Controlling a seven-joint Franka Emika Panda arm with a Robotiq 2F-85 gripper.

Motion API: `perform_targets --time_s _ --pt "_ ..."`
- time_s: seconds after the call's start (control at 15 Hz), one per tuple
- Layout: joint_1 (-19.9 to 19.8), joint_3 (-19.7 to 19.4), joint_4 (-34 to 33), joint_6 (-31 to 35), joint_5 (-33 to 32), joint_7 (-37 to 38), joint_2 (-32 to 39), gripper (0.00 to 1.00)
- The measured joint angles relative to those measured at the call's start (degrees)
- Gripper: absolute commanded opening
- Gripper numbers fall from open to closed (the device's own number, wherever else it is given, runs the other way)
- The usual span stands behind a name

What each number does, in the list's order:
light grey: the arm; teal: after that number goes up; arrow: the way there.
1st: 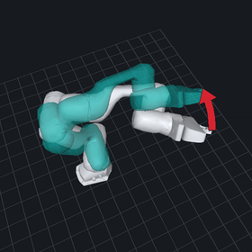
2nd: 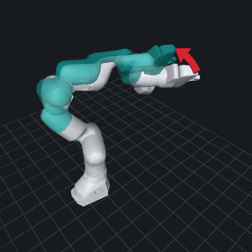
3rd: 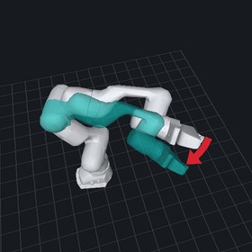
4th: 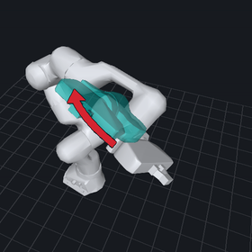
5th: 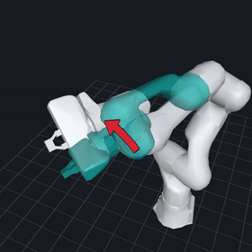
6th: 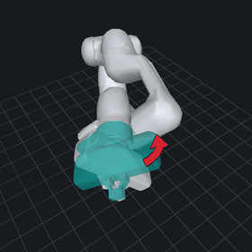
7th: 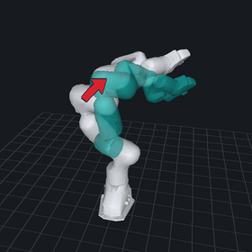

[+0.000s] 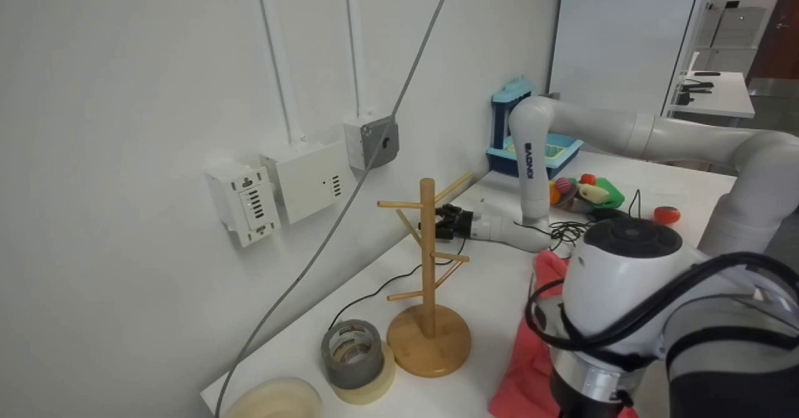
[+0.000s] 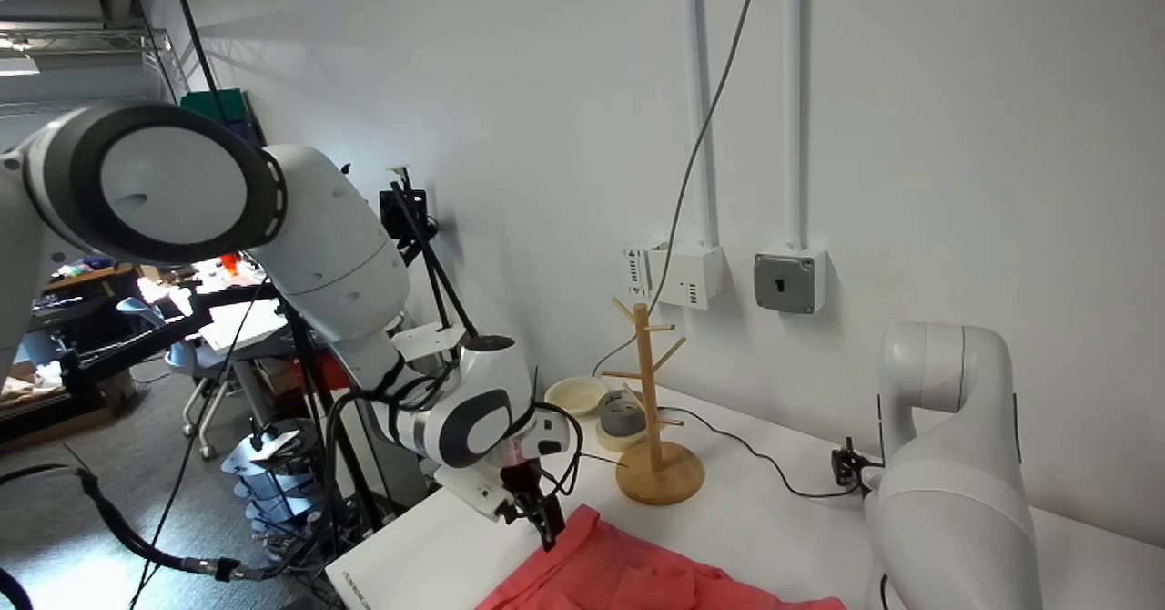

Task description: Unfold the orange piece of clothing

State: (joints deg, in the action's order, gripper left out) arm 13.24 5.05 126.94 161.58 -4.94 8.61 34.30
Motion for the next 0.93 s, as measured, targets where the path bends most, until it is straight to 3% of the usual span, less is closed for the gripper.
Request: perform_targets --time_s 0.6,0.93 --pt "-0.06 -7.54 3.92 -1.10 -0.12 0.17 0.66 1.00" --pt "-0.31 -7.47 3.57 -0.90 0.16 0.45 2.85 1.00"
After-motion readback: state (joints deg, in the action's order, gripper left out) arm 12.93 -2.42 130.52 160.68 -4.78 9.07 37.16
